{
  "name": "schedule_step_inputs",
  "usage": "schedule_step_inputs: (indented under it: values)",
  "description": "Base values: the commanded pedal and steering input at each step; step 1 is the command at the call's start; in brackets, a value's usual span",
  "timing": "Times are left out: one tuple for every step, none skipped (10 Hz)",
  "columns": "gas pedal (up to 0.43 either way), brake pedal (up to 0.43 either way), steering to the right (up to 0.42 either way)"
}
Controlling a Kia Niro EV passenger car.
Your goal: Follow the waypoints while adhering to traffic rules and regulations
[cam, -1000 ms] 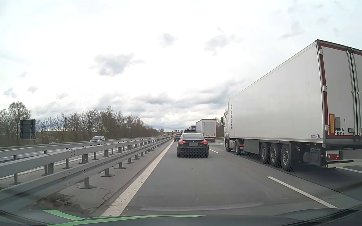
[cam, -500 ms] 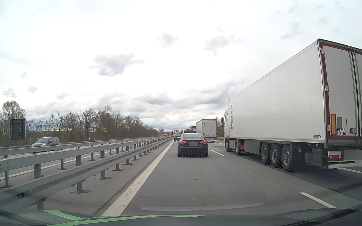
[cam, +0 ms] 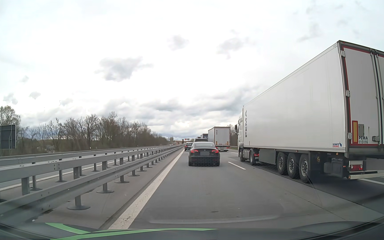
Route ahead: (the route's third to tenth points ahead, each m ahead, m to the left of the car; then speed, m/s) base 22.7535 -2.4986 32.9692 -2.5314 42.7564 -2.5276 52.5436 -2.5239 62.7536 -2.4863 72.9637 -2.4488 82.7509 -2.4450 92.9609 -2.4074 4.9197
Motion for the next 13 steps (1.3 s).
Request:
schedule_step_inputs:
  values:
    - [0.079,0.000,-0.001]
    - [0.087,0.000,-0.001]
    - [0.087,0.000,-0.002]
    - [0.087,0.000,-0.002]
    - [0.087,0.000,-0.002]
    - [0.087,0.000,-0.002]
    - [0.087,0.000,-0.002]
    - [0.087,0.000,-0.002]
    - [0.087,0.000,-0.002]
    - [0.087,0.000,-0.002]
    - [0.087,0.000,-0.002]
    - [0.087,0.000,-0.002]
    - [0.087,0.000,-0.002]
